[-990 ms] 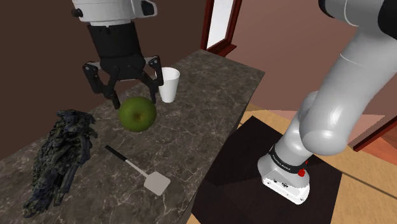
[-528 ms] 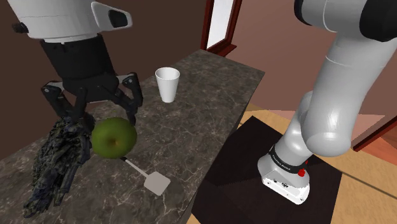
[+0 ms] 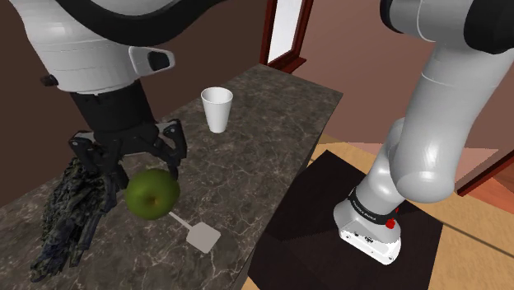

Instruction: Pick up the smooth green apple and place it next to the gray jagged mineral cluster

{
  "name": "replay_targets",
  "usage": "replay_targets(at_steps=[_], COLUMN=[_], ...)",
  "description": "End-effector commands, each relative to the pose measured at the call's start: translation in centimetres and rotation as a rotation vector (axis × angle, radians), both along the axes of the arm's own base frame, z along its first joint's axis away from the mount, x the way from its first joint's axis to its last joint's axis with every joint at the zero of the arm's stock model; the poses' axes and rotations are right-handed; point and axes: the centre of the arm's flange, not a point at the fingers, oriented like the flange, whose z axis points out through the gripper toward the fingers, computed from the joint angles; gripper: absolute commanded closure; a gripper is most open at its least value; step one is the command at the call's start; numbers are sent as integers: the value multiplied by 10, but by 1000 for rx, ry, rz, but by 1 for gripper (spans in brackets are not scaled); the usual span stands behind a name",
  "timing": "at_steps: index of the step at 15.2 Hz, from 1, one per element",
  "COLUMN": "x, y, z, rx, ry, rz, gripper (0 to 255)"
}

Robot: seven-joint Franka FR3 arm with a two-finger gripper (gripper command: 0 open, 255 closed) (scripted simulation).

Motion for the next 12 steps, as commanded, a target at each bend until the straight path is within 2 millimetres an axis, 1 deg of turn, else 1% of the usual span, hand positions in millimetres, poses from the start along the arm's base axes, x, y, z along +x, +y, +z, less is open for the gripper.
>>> replay_targets(at_steps=[1, 12], x=[0, 0], y=[0, 0], z=[-11, -69], rx=[0, 0], ry=[0, 0], rz=[0, 0], gripper=[255, 255])
